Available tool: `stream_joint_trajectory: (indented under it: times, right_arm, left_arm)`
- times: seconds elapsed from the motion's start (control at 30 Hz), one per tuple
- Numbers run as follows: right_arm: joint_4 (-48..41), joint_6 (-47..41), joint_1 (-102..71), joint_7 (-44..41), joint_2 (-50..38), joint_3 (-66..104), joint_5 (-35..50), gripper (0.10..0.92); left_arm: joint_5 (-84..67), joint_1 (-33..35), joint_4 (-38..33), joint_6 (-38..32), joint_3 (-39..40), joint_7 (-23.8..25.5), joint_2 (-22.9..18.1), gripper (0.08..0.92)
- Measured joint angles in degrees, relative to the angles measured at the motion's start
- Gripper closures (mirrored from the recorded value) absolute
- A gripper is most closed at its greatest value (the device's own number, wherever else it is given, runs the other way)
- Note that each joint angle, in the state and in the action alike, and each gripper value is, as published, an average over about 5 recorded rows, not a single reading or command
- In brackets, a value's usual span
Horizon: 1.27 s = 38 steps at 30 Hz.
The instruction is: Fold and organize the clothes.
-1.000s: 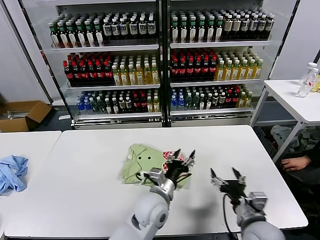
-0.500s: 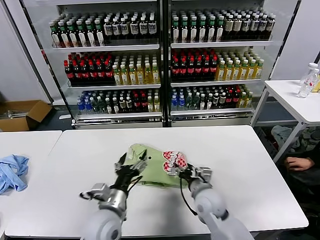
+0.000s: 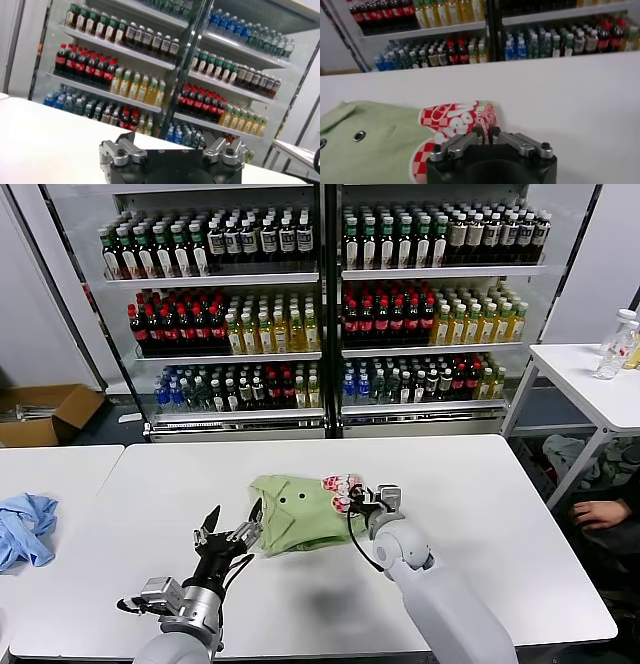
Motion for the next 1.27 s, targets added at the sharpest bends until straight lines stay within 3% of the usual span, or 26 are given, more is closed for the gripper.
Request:
stream_joint_trajectory:
  times: [0.13,0.7,0.8,1.27]
  right_arm:
    - [2.37,2.39,-1.2,-2.46,-1.9,0.55,-4.01,0.769]
    - [29.51,18.92,-31.86,-7.93,-5.14,17.43,-25.06,0.278]
    - [32.85,20.7,-36.42,-8.18,-5.15,19.57,-26.92,0.22]
    - [40.49,23.29,-45.48,-8.53,-6.23,23.53,-30.48,0.203]
  left_arm:
    - [0.4,0.99,-0.86,-0.19,-0.31,0.33,0.37,0.177]
    - [7.41,5.66,-3.52,-1.78,-1.96,2.9,-0.08,0.177]
    - [9.09,6.6,-3.89,-2.51,-2.53,3.56,0.03,0.177]
    - [14.66,10.49,-6.5,-3.77,-4.37,4.53,-1.25,0.177]
